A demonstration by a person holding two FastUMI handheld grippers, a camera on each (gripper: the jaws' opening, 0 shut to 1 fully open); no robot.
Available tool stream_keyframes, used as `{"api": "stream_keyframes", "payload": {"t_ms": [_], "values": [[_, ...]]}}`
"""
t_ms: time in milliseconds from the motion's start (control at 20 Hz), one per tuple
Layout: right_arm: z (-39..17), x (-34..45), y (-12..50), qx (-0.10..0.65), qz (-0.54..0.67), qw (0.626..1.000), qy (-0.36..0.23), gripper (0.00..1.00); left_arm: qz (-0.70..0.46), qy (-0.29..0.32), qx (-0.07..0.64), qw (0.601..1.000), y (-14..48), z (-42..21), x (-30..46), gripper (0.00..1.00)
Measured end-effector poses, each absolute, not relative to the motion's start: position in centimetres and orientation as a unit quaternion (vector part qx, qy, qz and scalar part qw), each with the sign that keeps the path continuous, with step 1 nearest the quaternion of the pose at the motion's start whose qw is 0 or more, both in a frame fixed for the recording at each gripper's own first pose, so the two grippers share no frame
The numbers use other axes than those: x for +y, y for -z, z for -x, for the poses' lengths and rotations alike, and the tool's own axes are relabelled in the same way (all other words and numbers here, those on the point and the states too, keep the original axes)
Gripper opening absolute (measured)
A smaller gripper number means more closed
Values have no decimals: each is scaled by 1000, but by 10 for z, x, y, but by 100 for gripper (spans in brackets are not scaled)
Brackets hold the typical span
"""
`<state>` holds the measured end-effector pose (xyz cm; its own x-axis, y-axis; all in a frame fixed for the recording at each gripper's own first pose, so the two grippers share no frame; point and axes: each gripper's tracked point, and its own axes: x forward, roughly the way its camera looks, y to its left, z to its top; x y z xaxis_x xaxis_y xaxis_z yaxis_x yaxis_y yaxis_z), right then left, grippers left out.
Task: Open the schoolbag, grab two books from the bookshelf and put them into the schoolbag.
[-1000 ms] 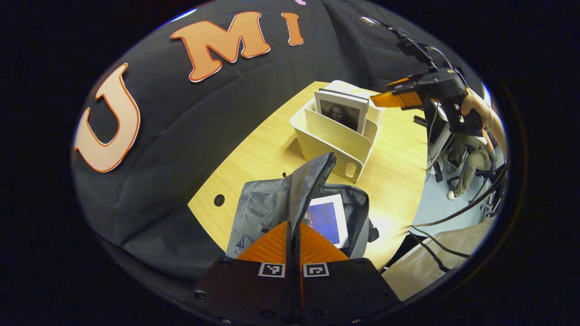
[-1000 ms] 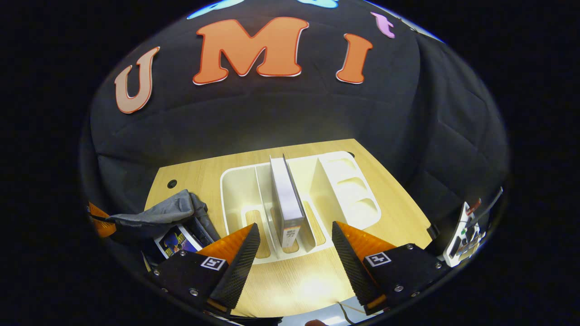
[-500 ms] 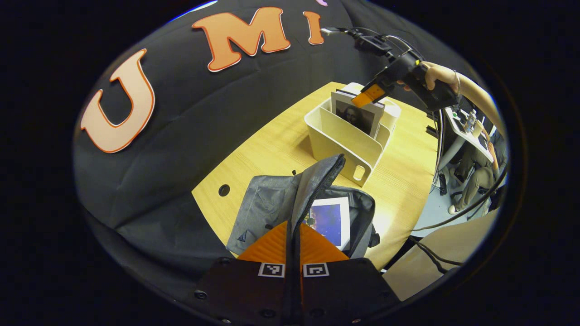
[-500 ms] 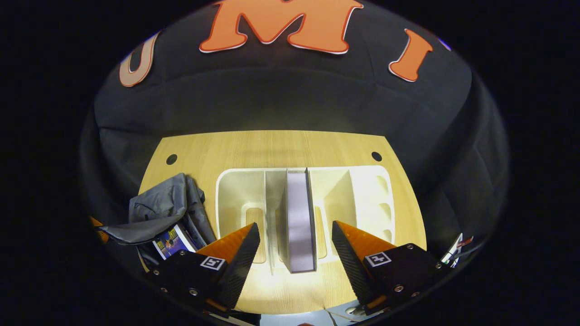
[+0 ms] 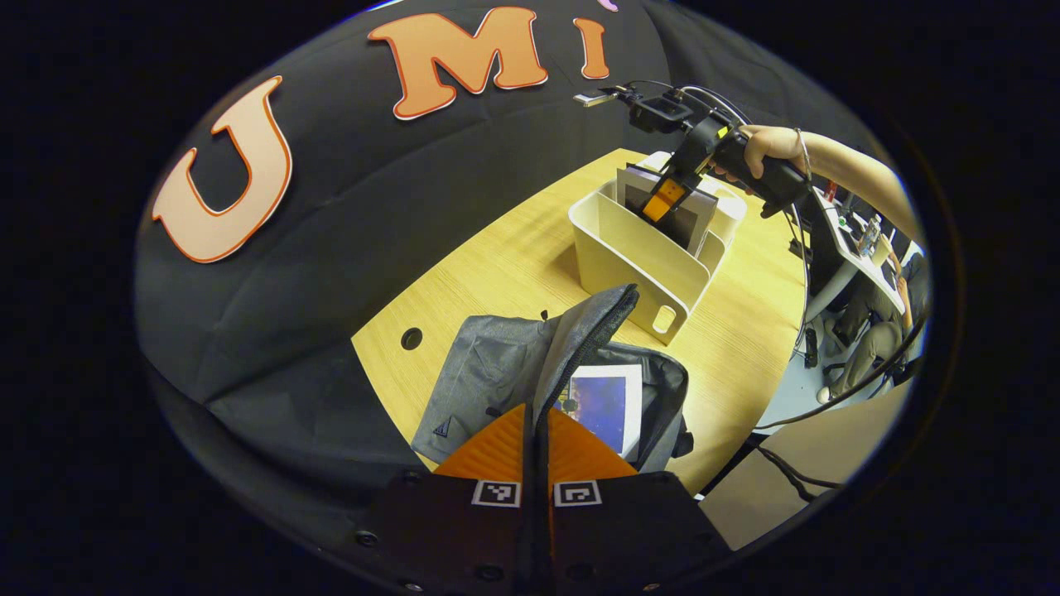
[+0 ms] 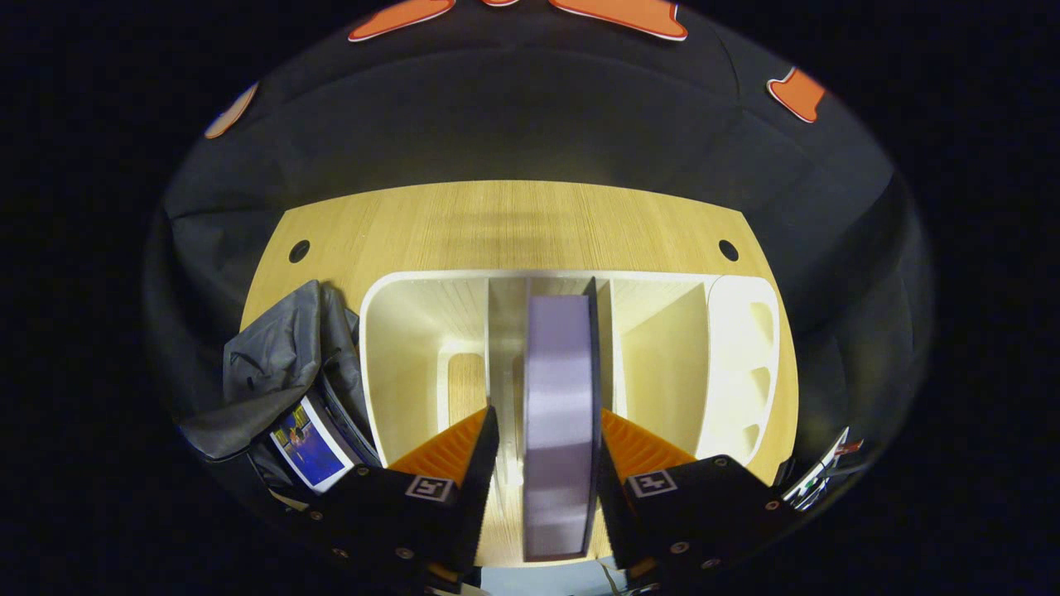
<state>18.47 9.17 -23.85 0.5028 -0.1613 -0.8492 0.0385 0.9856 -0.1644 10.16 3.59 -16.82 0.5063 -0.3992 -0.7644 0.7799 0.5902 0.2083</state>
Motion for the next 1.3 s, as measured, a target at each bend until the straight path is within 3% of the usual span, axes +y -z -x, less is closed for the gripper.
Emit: {"api": "stream_keyframes", "payload": {"t_ms": [100, 150, 550, 1000, 1300], "values": [[-184, 93, 238, 496, 46, 865, 62, 32, -276, 359, 346, 822, 170, -102, 35, 1], [-182, 92, 237, 497, 45, 864, 63, 39, -276, 360, 346, 821, 170, -103, 35, 1], [-161, 96, 194, 472, 27, 879, 67, 38, -278, 373, 340, 817, 171, -107, 34, 1], [-110, 109, 82, 393, 29, 916, 75, 38, -277, 396, 333, 810, 178, -115, 32, 1], [-56, 159, 43, 363, -22, 931, 36, 37, -278, 413, 330, 802, 181, -116, 35, 1]]}}
